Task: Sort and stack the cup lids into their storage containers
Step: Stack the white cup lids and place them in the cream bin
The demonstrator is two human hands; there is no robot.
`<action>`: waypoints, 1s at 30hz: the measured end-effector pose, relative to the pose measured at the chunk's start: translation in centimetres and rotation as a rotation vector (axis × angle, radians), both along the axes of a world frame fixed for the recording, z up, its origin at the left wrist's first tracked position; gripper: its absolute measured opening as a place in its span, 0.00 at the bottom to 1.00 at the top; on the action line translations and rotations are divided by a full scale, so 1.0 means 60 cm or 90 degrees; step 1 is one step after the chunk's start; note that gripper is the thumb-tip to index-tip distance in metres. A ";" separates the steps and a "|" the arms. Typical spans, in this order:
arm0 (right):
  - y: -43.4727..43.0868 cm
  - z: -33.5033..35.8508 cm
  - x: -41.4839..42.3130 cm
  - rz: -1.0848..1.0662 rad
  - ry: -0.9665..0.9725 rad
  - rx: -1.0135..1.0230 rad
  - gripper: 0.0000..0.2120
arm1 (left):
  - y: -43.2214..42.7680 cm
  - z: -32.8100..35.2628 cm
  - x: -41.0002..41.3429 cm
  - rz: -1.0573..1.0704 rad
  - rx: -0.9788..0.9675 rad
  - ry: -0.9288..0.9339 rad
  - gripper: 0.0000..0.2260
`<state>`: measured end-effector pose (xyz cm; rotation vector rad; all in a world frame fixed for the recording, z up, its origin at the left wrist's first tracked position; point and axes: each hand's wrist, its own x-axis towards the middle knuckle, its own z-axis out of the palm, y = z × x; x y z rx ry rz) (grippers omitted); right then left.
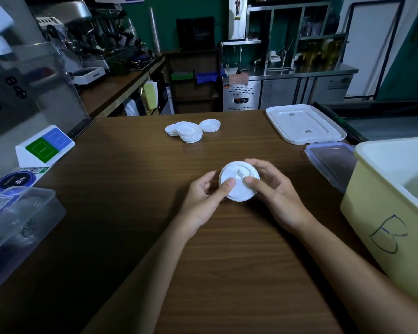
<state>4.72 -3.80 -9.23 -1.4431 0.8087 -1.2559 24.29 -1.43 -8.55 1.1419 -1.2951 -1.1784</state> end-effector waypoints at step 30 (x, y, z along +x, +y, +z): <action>-0.115 -0.029 0.019 -0.266 0.119 -0.040 0.21 | -0.377 0.028 0.061 0.116 -0.220 -0.944 0.24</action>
